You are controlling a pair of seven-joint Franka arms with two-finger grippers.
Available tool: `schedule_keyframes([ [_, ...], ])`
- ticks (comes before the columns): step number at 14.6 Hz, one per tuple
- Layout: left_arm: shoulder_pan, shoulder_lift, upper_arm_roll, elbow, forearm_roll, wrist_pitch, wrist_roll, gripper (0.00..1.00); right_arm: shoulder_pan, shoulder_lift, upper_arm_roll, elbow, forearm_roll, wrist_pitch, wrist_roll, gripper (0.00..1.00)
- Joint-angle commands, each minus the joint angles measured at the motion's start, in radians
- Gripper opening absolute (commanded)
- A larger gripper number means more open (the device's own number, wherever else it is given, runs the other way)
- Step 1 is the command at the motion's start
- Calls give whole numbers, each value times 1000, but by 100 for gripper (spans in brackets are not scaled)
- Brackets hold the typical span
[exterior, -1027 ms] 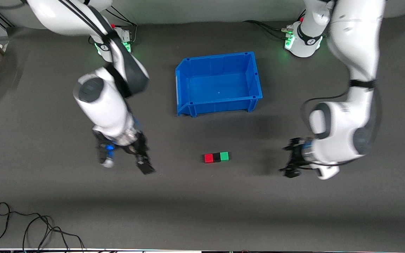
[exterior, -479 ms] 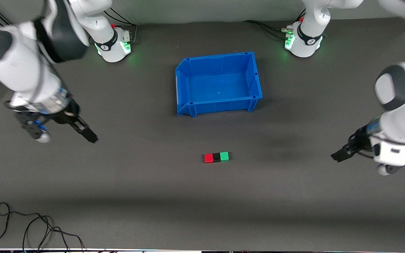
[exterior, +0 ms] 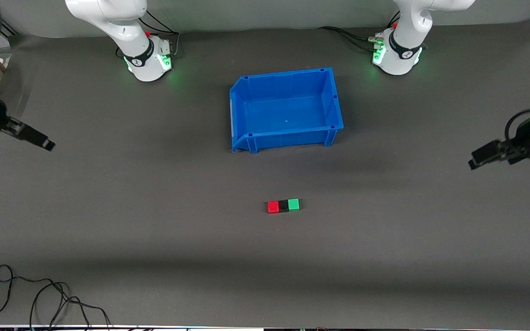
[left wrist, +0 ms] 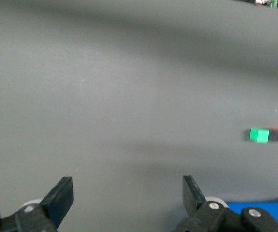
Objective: Attach green and red cubes to black cube
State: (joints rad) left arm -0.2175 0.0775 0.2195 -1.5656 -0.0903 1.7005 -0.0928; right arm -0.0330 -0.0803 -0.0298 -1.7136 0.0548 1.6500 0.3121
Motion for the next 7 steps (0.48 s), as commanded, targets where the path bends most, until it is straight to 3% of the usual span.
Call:
schedule_keyframes([
  [1, -6, -85, -8, -63, 49, -35, 103, 100, -14, -30, 14, 17, -21, -58, -115, 100],
  [5, -11, -146, -11, -126, 110, -19, 107, 100, -5, -21, 19, 17, -24, -53, -185, 100],
  [7, 10, -148, -44, -125, 110, -21, 107, 100, -2, -16, 19, 22, -47, -52, -264, 100],
])
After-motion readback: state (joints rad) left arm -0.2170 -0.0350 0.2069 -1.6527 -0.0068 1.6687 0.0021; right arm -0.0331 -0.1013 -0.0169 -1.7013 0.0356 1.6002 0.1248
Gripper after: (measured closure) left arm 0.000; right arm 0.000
